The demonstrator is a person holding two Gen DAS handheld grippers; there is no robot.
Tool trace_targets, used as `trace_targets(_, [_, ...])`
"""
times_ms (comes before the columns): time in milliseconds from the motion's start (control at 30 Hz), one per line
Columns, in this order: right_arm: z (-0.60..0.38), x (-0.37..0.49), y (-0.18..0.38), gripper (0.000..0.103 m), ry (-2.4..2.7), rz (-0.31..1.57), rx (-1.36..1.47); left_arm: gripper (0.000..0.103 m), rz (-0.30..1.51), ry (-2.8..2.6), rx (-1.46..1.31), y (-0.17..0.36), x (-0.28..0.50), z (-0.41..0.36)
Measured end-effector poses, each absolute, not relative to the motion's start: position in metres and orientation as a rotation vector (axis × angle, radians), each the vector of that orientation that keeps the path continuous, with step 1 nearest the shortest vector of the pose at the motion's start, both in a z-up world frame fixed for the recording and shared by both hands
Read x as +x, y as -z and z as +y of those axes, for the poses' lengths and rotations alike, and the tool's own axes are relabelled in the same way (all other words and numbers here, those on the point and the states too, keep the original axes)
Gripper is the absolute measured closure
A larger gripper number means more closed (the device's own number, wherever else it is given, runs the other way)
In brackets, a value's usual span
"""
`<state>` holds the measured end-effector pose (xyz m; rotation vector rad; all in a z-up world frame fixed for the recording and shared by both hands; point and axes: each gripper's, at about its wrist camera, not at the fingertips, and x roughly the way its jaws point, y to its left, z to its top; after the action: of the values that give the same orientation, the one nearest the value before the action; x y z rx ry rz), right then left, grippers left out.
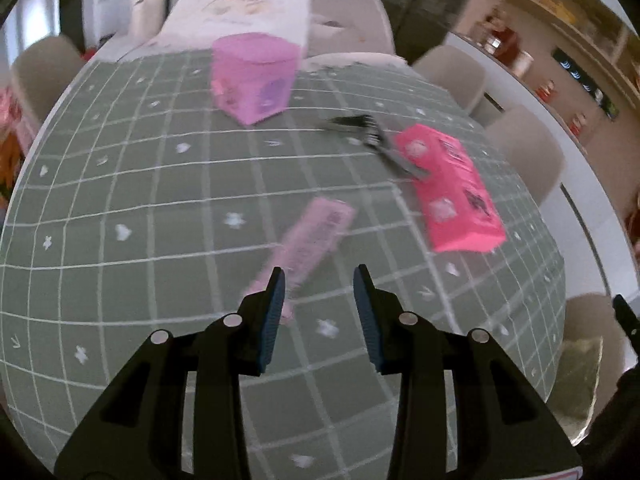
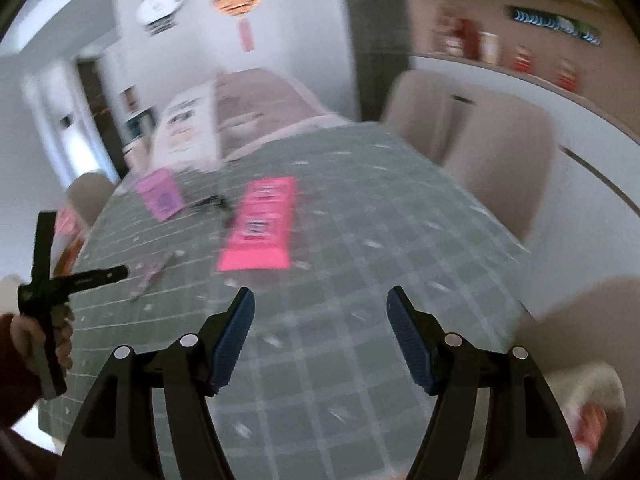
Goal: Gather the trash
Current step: 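Move both tools back over the table toward the pink strip and black clip, then grasp the pink strip wrapper with the left tool while the right grasps the black clip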
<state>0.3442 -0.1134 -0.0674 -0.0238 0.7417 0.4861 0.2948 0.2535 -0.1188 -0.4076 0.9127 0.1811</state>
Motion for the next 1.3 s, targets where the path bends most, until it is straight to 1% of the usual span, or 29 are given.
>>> trace_targets(233, [0.029,0.403,0.083,0.038,-0.685,0.721,-0.238,0.069,0.945,-0.183,-0.482,0.129,0.289,0.298])
trace_targets(433, [0.129,0.476,0.110,0.038,-0.732,0.788,-0.347,0.069,0.956,-0.129,-0.453,0.134,0.286,0.318])
trace_targets(533, [0.164,0.501,0.126,0.038,-0.743,0.817,-0.415,0.069,0.950,-0.100,-0.440,0.135,0.283,0.324])
trace_targets(667, [0.191,0.528,0.143,0.048,-0.717,0.864,-0.450,0.069,0.932,-0.050,-0.434,0.135,0.281,0.332])
trace_targets(700, [0.196,0.533,0.148,0.054,-0.708,0.884,-0.444,0.069,0.930,-0.040,-0.432,0.136,0.282,0.333])
trace_targets(733, [0.200,0.538,0.152,0.056,-0.690,0.907,-0.443,0.069,0.931,-0.032,-0.429,0.137,0.283,0.333])
trace_targets(767, [0.205,0.542,0.155,0.058,-0.675,0.922,-0.448,0.069,0.931,-0.021,-0.424,0.138,0.285,0.333])
trace_targets(833, [0.209,0.545,0.158,0.058,-0.648,0.940,-0.467,0.069,0.933,-0.003,-0.414,0.140,0.288,0.332])
trace_targets(867, [0.211,0.548,0.161,0.061,-0.630,0.956,-0.476,0.069,0.934,0.002,-0.412,0.140,0.290,0.331])
trace_targets(900, [0.212,0.550,0.164,0.066,-0.625,0.968,-0.472,0.069,0.935,0.009,-0.412,0.140,0.293,0.330])
trace_targets(933, [0.211,0.552,0.165,0.068,-0.632,0.988,-0.459,0.069,0.935,0.014,-0.412,0.141,0.294,0.330])
trace_targets(967, [0.210,0.552,0.165,0.074,-0.644,0.994,-0.448,0.069,0.936,0.018,-0.409,0.140,0.296,0.329])
trace_targets(1000, [0.209,0.551,0.163,0.078,-0.651,0.991,-0.444,0.069,0.936,0.021,-0.404,0.140,0.298,0.327])
trace_targets(1033, [0.206,0.547,0.159,0.079,-0.661,0.981,-0.442,0.069,0.937,0.022,-0.401,0.140,0.300,0.326])
trace_targets(1100, [0.199,0.536,0.149,0.088,-0.691,0.957,-0.422,0.069,0.941,0.027,-0.389,0.139,0.303,0.321])
trace_targets(1300, [0.158,0.484,0.112,0.088,-0.722,0.898,-0.326,0.069,0.983,-0.001,-0.355,0.142,0.319,0.304])
